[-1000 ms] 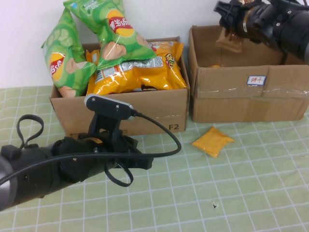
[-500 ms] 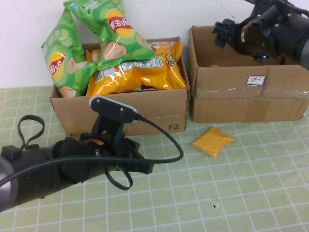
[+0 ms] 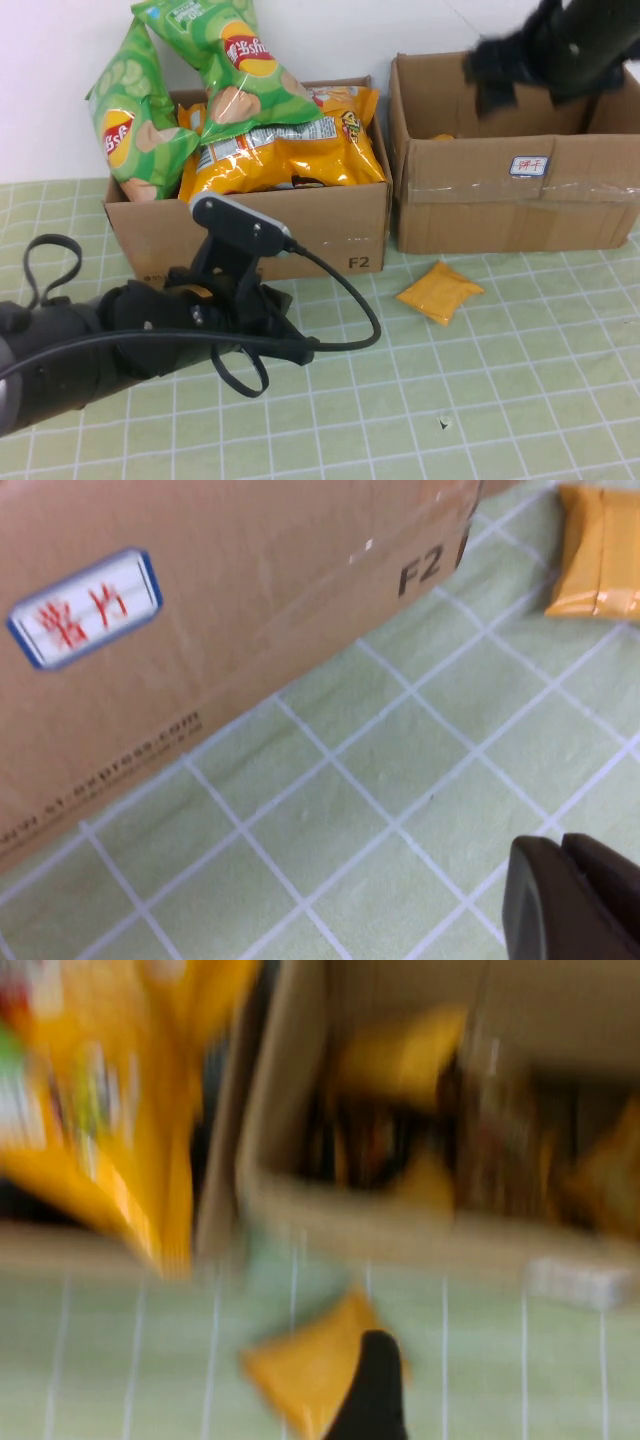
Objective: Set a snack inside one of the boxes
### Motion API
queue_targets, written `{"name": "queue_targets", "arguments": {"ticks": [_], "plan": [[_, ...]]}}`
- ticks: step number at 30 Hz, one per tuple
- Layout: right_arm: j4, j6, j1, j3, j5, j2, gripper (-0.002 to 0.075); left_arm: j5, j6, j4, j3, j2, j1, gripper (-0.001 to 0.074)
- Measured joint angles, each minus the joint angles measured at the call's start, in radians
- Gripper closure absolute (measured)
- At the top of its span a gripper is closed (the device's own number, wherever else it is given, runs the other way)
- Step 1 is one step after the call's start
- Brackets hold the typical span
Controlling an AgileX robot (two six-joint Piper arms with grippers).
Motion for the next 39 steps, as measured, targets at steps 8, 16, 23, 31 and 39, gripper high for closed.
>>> {"name": "queue_targets", "arguments": {"ticks": [8, 16, 23, 31, 39], "plan": [[0.038, -0.059, 0.055, 0.166, 0.069, -0.009, 0.0130, -0.033, 0.003, 0.000, 0.045, -0.116, 0.000, 0.0736], [-0.002, 0.028, 0.133, 0.472, -0.205, -0.050, 0.0130, -0.209, 0.052, -0.007, 0.302, -0.402, 0.000, 0.0736], [-0.106, 0.309, 0.127, 0.672, -0.562, -0.052, 0.0130, -0.205, 0.056, -0.011, 0.467, -0.704, 0.000, 0.0736], [-0.121, 0.284, 0.145, 0.700, -0.600, -0.041, 0.0153, -0.060, 0.095, 0.036, 0.502, -1.053, 0.000, 0.0736], [-0.173, 0.197, 0.209, 0.855, -0.497, -0.222, 0.0183, -0.024, 0.172, 0.058, 0.502, -1.346, 0.000, 0.0736]]}}
